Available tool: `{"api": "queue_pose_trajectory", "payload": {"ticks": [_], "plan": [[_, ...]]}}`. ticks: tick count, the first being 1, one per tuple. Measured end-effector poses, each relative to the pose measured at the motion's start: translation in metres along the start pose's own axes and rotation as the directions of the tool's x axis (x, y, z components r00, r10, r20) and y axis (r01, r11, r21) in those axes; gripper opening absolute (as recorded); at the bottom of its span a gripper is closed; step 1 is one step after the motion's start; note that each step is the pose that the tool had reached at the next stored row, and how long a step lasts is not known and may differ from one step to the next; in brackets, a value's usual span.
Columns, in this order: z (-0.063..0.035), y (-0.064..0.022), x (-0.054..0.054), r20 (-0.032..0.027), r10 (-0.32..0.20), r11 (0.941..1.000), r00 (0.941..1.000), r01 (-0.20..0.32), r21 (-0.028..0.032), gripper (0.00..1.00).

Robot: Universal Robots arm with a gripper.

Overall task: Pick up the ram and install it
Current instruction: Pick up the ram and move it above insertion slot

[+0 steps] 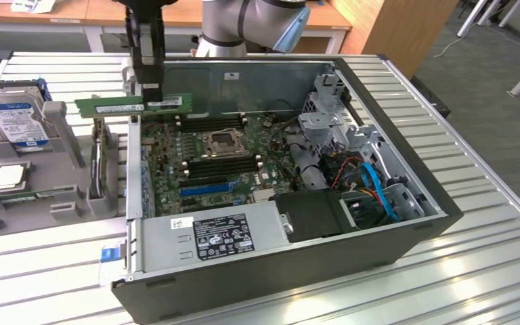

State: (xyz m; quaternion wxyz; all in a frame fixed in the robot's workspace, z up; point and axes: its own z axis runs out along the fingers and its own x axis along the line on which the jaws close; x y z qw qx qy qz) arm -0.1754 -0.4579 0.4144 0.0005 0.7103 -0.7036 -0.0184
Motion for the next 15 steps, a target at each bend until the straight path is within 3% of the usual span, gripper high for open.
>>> {"api": "queue_pose_trajectory", "payload": {"ticks": [15], "plan": [[-0.0009,-0.0355,0.0,0.0,-0.001,1.0,1.0,0.001,0.0,0.11]]}}
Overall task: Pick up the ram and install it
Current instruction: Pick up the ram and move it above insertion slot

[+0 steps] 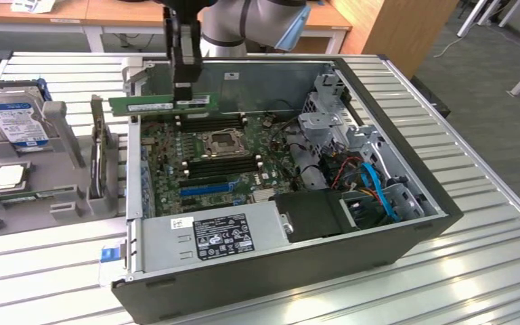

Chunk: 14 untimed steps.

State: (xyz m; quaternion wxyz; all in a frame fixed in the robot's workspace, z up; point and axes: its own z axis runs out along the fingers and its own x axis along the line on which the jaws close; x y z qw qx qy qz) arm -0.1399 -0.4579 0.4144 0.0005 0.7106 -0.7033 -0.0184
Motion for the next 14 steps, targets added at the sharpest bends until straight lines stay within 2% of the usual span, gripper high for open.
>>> {"api": "queue_pose_trajectory", "payload": {"ticks": [14], "plan": [[-0.0009,-0.0312,0.0,-0.0001,-0.001,1.0,1.0,0.001,0.0,0.11]]}}
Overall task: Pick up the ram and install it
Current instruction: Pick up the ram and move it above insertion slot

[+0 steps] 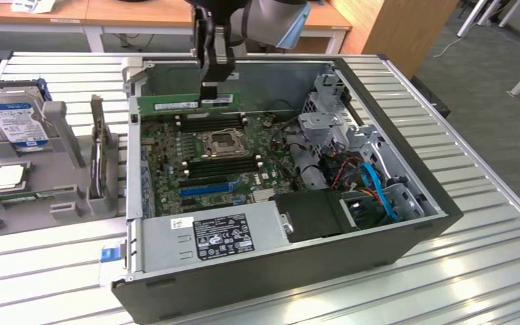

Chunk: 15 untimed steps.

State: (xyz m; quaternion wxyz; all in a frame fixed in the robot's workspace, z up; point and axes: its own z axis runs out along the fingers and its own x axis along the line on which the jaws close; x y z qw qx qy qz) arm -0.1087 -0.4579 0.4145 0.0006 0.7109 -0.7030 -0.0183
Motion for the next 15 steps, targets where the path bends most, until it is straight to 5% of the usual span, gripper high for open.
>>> {"api": "queue_pose_trajectory", "payload": {"ticks": [15], "plan": [[-0.0008,-0.0316,0.0,0.0001,0.0,1.0,1.0,0.0,0.0,0.11]]}}
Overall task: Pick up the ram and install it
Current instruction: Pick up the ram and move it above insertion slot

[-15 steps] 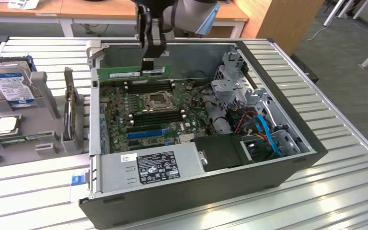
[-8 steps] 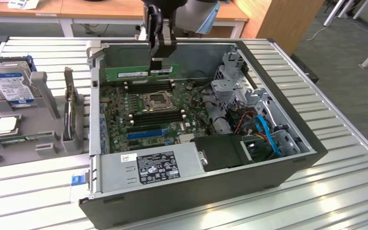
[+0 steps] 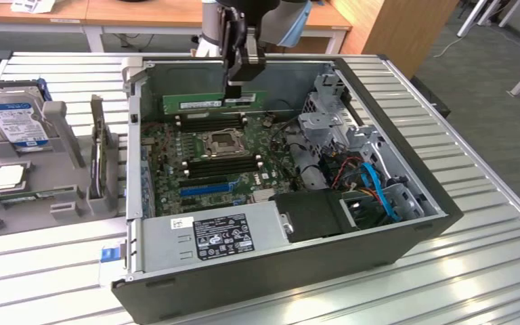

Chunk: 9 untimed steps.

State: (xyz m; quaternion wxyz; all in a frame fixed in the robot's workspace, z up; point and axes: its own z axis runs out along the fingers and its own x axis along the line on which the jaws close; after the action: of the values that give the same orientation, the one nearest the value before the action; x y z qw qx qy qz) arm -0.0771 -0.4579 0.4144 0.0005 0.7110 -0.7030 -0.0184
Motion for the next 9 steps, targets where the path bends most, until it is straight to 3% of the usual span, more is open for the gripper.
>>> {"api": "queue_pose_trajectory", "payload": {"ticks": [9], "plan": [[-0.0005,-0.0169,0.0,0.0,0.0,1.0,1.0,0.0,0.0,0.11]]}}
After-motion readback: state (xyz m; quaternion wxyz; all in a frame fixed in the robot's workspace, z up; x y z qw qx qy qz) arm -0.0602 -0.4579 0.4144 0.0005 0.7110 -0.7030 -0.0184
